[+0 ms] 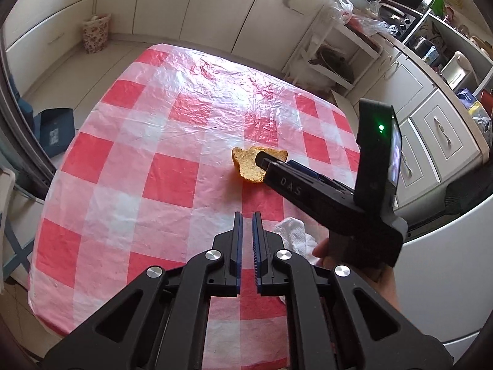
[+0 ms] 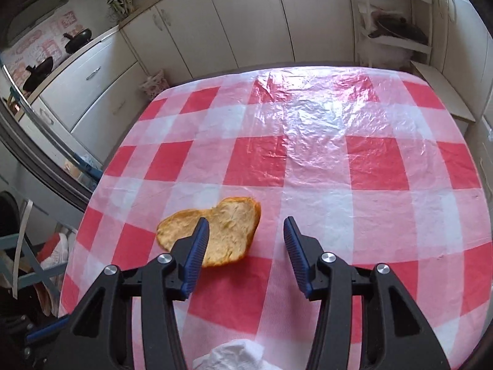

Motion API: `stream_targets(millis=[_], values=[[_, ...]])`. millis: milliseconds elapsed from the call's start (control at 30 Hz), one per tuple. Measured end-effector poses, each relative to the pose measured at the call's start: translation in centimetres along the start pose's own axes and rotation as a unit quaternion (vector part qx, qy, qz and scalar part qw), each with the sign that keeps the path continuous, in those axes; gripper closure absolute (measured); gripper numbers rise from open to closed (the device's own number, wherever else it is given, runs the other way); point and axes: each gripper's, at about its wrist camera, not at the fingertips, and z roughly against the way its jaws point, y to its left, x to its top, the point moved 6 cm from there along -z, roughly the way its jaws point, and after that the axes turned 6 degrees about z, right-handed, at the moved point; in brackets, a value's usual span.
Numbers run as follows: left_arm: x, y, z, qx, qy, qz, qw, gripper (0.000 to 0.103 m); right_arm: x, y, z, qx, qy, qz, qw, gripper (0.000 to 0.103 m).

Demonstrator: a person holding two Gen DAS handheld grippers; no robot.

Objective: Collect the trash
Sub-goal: 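Grasp the orange peel with the right gripper while the left holds the tissue, then carry tissue and peel over the yellow bucket and open both grippers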

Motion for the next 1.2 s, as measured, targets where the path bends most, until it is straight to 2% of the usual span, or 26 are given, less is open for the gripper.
stream_targets(millis=[33,100,200,333,567,633,700,800,833,900,1033,1133,1200], values=[[0.0,0.1,-0.2,0.002,0.003,0.001,1.0,0.094,0.1,-0.1,0.1,0.005,0.0,0.0,1.0,0.078],[0.0,0.1,-0.6,0.007,0.007,0.003,0.9999,0.093,0.3,0.1,-0.2,0.015,0.001,0.01,1.0,0.096],[-0.3,-0.1,-1.6,0.015,0.021,0.003,0.9997,0.088,0.5,0.1,1.2,0.027,-0.011,0.022,0.999,0.097],[-1.5,-1.6,-3.4,0.016,0.046,-0.01,0.9988,0.074,0.6,-1.2,4.5,0.022,-0.036,0.027,0.999,0.097],[-3.6,-5.4,-6.9,0.036,0.061,-0.059,0.9957,0.047,-0.6,-5.8,12.4,-0.019,-0.084,0.032,0.996,0.097],[-4.3,-6.4,-7.8,0.054,0.062,-0.078,0.9936,0.046,-1.7,-7.7,14.6,-0.038,-0.09,0.033,0.995,0.097],[-4.9,-7.2,-8.4,0.073,0.058,-0.094,0.9912,0.046,-2.7,-9.3,15.8,-0.054,-0.092,0.03,0.994,0.097],[-5.7,-8.4,-8.9,0.1,0.043,-0.122,0.9865,0.068,-4.6,-12.7,18.0,-0.08,-0.095,0.014,0.992,0.097],[-6.0,-8.9,-9.0,0.094,0.045,-0.129,0.9861,0.079,-5.0,-13.6,18.5,-0.086,-0.096,0.008,0.992,0.097],[-6.4,-9.7,-8.8,0.08,0.047,-0.131,0.987,0.086,-6.3,-16.2,20.0,-0.102,-0.099,-0.013,0.99,0.097],[-7.4,-11.8,-7.4,0.039,0.031,-0.136,0.9895,0.09,-8.7,-20.3,22.3,-0.147,-0.095,-0.041,0.984,0.097],[-9.0,-14.6,-5.5,0.006,0.01,-0.167,0.986,0.09,-10.5,-21.9,22.8,-0.189,-0.077,-0.038,0.978,0.097],[-10.2,-16.7,-4.7,-0.009,0.003,-0.187,0.9823,0.09,-11.3,-22.7,22.7,-0.202,-0.063,-0.037,0.977,0.097]])
